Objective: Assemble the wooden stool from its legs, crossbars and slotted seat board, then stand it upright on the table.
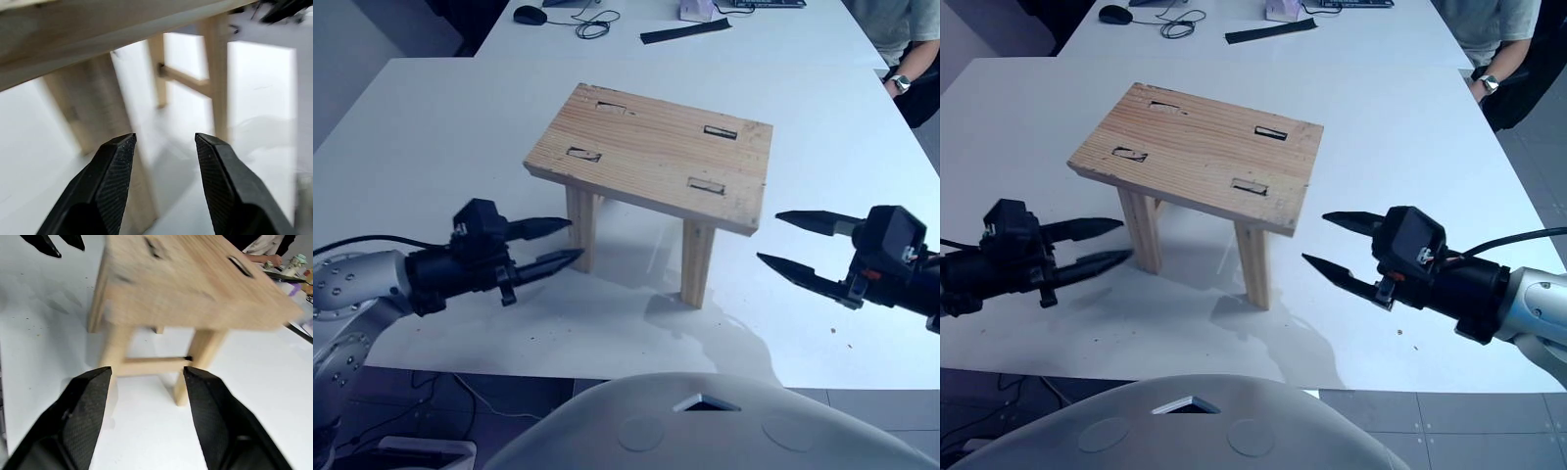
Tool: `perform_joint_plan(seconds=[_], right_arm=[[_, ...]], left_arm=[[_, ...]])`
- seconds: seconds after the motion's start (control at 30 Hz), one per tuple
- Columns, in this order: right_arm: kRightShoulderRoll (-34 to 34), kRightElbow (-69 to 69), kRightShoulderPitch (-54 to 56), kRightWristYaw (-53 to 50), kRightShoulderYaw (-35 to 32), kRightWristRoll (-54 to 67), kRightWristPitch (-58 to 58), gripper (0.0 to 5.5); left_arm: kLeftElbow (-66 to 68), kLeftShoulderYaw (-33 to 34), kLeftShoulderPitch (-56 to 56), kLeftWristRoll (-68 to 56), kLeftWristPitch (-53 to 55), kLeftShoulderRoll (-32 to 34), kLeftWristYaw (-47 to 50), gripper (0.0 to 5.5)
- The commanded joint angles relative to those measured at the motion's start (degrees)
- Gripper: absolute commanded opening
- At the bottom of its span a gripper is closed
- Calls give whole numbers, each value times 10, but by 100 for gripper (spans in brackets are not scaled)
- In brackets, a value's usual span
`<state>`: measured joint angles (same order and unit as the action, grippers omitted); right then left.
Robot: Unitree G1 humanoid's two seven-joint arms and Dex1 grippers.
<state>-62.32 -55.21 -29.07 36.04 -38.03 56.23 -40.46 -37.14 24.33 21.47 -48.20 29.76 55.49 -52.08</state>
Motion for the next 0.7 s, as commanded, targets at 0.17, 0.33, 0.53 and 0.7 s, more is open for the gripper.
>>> perform_joint_plan(seconds=[0.17,0.33,0.53,0.7], right_arm=[[103,243,57,-81,218,-277,75,271],[325,412,220,-238,307,-377,191,271],[460,590,339,-293,330,-441,360,271],[501,748,401,-323,339,-501,482,271]], left_arm=[[216,-22,-34,104,-84,-76,-6,225],[425,-66,-181,266,-238,-219,201,225],[518,-104,-258,352,-356,-373,358,225],[618,-147,-290,387,-421,-426,359,225]])
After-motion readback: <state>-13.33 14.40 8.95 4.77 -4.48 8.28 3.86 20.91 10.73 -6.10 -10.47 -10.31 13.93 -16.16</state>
